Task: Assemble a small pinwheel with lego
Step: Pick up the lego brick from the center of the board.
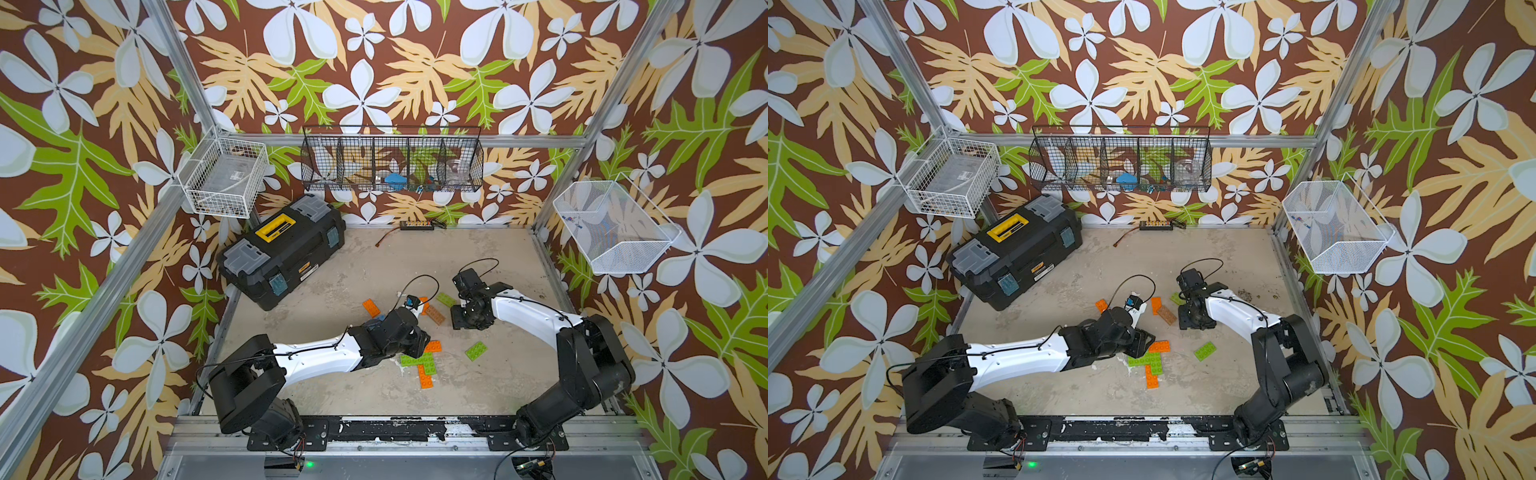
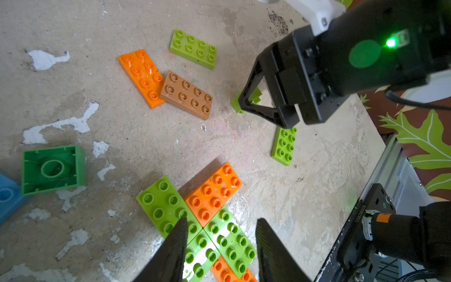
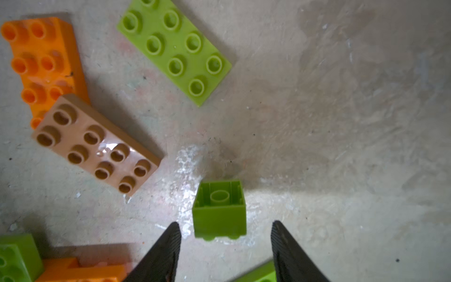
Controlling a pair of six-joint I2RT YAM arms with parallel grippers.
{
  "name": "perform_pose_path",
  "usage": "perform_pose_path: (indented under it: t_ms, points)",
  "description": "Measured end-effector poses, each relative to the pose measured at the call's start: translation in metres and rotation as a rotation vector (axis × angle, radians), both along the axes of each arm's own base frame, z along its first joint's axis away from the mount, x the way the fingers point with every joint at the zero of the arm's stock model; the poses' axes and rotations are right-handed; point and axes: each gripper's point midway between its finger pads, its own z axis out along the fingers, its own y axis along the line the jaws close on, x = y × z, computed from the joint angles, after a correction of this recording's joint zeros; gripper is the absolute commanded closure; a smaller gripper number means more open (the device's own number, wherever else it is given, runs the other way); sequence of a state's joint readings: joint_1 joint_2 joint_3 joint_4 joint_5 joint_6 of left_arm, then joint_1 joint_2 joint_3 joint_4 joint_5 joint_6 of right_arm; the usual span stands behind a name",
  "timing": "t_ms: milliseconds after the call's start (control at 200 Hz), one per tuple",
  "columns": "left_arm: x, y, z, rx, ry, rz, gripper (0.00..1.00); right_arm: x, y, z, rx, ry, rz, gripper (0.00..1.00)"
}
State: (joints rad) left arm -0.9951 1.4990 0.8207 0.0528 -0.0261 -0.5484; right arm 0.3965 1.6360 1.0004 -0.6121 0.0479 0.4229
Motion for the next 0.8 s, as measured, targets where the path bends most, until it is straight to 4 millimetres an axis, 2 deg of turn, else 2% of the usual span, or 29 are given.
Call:
perform_pose_path:
  t_ms: [155, 265, 385, 455, 540, 646, 801]
  points:
    - [0.001, 0.009, -0.001, 0.004, 0.001, 0.016, 0.51, 0.005, 0.003, -0.009, 0.011, 0.022, 0.008, 0.50]
    - [0.003, 0.013, 0.000, 0.001, -0.001, 0.024, 0.50, 0.007, 0.007, -0.012, 0.026, 0.035, 0.017, 0.61]
    - [0.005, 0.017, 0.002, -0.004, -0.004, 0.033, 0.41, 0.008, 0.007, -0.013, 0.027, 0.037, 0.018, 0.72]
    - [0.008, 0.023, 0.008, -0.014, -0.016, 0.044, 0.30, 0.008, 0.006, -0.007, 0.033, 0.025, 0.015, 0.76]
    - [0.012, 0.031, 0.023, -0.034, -0.054, 0.048, 0.19, 0.007, 0.006, 0.010, 0.053, -0.010, 0.004, 0.76]
    - [0.016, 0.041, 0.057, -0.077, -0.152, 0.049, 0.01, 0.004, 0.016, 0.044, 0.134, -0.053, 0.003, 0.76]
    - [0.014, 0.063, 0.124, -0.163, -0.399, 0.049, 0.00, 0.002, 0.047, 0.117, 0.347, -0.132, 0.062, 0.74]
